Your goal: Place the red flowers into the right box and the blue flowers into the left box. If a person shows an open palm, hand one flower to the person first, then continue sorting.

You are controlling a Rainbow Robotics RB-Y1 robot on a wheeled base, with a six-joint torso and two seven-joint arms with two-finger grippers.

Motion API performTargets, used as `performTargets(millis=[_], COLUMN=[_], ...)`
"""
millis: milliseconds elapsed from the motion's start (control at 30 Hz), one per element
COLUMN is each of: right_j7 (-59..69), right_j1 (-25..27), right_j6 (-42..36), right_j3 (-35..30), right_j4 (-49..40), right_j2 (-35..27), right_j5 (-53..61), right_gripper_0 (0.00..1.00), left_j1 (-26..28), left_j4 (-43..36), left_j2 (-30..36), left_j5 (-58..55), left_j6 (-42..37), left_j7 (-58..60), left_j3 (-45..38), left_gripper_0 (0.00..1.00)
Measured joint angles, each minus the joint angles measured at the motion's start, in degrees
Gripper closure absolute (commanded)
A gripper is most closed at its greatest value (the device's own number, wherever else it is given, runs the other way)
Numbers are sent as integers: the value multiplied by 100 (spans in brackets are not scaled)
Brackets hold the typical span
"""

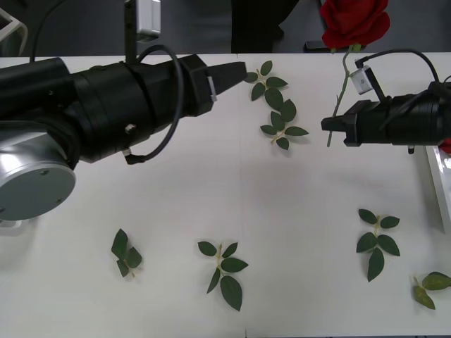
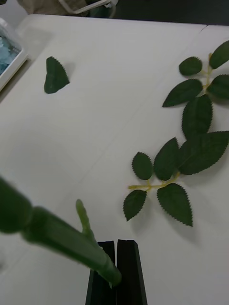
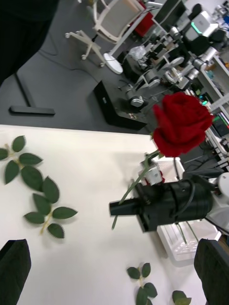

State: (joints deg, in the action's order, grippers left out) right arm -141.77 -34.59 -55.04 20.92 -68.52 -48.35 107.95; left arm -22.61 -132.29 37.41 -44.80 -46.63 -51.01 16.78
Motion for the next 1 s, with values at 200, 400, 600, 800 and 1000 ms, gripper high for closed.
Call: performTargets(millis=[200,400,600,800,1000], right_j7=[0,10,14,21,21], right_j1=[-246,-385,-827,-1711,-2562], right_j6=[855,1157,1268,1431,1693], right_j3=[-26,-156,-199,-200,-202], right_j4=[16,276,748,1490,2175], right_j2=[277,475,725,1247,1746], right_j5=[-335,-670,-736,-758,-773], right_gripper_0=[100,100,100,100,100], left_j1=[570,1197,1735,1855,1857], left_j4=[-6,-6,17,630,1057], left_j2=[430,717,855,884,888], left_j5=[-779,-1687,-2599,-4283,-4877], left_j6=[-4,-4,-5,-6,-6], left_j7=[-1092,-2708,-3170,-5560,-6469], left_j3=[-511,-997,-1468,-1672,-1675], left_gripper_0=[0,0,0,0,0])
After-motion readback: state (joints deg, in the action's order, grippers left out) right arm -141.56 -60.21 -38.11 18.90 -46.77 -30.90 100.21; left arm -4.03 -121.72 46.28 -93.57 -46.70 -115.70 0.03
